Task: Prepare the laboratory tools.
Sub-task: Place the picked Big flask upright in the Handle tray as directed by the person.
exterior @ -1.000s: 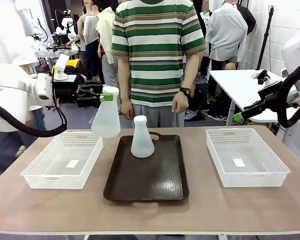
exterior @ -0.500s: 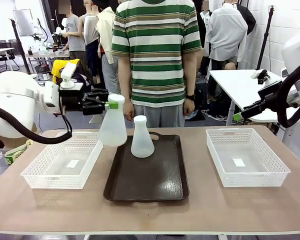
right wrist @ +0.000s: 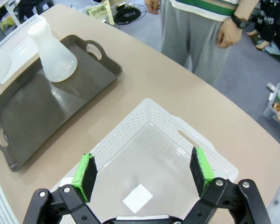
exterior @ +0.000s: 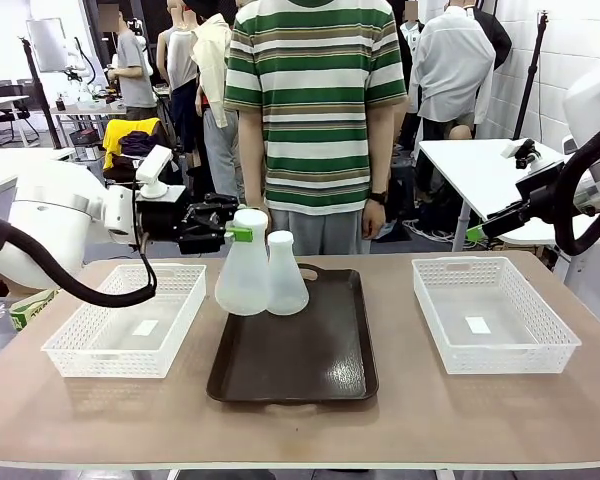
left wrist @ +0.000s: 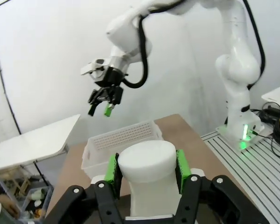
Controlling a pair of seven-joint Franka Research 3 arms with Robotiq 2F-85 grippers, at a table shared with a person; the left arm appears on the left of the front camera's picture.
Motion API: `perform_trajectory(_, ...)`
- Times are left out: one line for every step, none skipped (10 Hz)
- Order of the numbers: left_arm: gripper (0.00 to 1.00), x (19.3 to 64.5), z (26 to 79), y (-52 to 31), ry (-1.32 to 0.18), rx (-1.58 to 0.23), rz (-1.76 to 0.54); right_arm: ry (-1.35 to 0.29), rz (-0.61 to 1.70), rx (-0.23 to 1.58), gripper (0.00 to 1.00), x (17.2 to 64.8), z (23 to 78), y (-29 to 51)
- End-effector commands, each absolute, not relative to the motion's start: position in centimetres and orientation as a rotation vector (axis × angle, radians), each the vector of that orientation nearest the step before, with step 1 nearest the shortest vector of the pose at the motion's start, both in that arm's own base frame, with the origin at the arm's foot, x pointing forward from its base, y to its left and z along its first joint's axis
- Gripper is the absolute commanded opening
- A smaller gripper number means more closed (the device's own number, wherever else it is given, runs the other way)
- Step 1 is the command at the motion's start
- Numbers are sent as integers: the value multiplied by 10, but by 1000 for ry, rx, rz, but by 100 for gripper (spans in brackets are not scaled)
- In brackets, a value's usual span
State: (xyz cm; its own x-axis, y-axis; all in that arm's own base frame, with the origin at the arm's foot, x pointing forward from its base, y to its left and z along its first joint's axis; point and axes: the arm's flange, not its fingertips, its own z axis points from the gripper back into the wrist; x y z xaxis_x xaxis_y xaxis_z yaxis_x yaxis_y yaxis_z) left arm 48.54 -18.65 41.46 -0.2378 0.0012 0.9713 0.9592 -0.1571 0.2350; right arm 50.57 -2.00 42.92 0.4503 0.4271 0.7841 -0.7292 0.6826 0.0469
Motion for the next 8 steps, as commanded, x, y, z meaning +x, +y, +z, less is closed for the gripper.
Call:
perform_trajectory(0, 477, 398, -193, -1323, -1237, -1616, -831, 746, 415, 100, 505, 428, -20)
perform_trajectory(0, 476, 389, -199, -1324, -1280, -1601, -831, 746, 415, 100, 505, 428, -20)
perform_trajectory(0, 474, 380, -201, -1310, -1302, -1590, -831, 746, 415, 100, 505, 428, -20)
perform_trajectory(0, 474, 372, -203, -1304, -1312, -1582, -831, 746, 415, 100, 505, 428, -20)
perform_trajectory(0, 476, 358, -204, -1316, -1305, -1543, -831, 746, 415, 100, 505, 428, -20)
perform_trajectory(0, 479, 346, -205, -1324, -1325, -1490, -831, 746, 415, 100, 505, 428, -20)
perform_trajectory(0, 479, 339, -207, -1338, -1324, -1467, -831, 746, 415, 100, 505, 428, -20)
perform_trajectory(0, 482, 330, -208, -1342, -1327, -1441, -831, 746, 415, 100, 505, 428, -20)
